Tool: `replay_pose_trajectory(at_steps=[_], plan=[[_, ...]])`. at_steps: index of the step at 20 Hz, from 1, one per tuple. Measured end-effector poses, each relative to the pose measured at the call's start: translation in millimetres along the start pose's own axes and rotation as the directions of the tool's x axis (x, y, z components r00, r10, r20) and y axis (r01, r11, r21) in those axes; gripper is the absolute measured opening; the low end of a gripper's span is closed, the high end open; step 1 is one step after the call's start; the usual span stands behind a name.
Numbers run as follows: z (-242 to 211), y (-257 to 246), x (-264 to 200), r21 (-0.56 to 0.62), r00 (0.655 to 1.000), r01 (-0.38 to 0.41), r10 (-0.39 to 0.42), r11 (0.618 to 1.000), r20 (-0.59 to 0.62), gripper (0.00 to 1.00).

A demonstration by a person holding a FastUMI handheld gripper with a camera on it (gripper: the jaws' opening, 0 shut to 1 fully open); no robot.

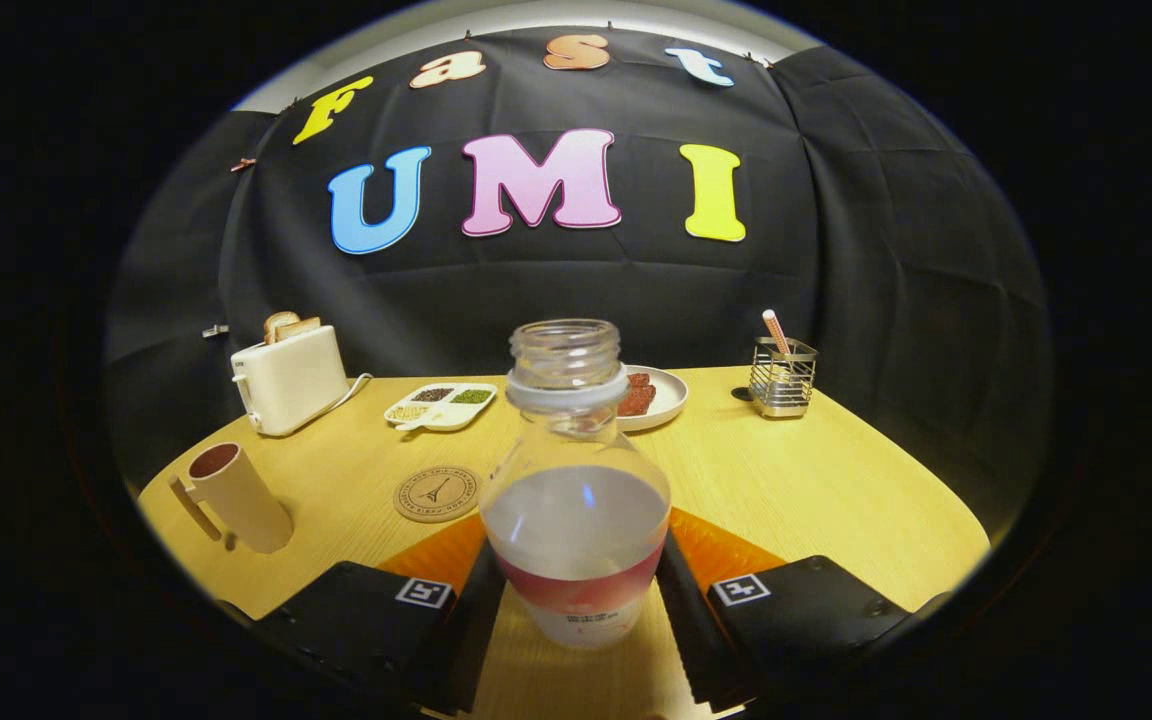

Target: Take the bottle from table, then pour the juice into the cup, finally place the bottle on the coaster

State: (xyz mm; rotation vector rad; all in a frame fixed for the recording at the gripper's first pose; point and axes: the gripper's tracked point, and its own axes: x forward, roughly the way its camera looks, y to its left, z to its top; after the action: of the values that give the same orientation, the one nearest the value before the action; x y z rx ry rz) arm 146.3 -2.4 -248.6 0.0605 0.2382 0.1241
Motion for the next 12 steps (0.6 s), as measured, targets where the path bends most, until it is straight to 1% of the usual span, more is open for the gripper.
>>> replay_pose_trajectory(at_steps=[2, 5, 7, 10, 12], plan=[[-0.5, 3.1, 1.8, -0.034, 1.000, -0.026, 0.025, 0.999, -0.007, 0.77], [3.7, 2.8, 0.3, -0.112, 0.999, -0.031, 0.029, 0.993, -0.015, 0.75], [11.3, 8.2, -2.6, -0.162, 0.999, -0.049, 0.047, 0.986, -0.016, 0.74], [32.4, 22.8, -5.2, -0.238, 0.996, -0.080, 0.084, 0.968, 0.007, 0.73], [47.4, 32.5, -4.7, -0.307, 0.995, -0.092, 0.102, 0.947, 0.019, 0.74]])
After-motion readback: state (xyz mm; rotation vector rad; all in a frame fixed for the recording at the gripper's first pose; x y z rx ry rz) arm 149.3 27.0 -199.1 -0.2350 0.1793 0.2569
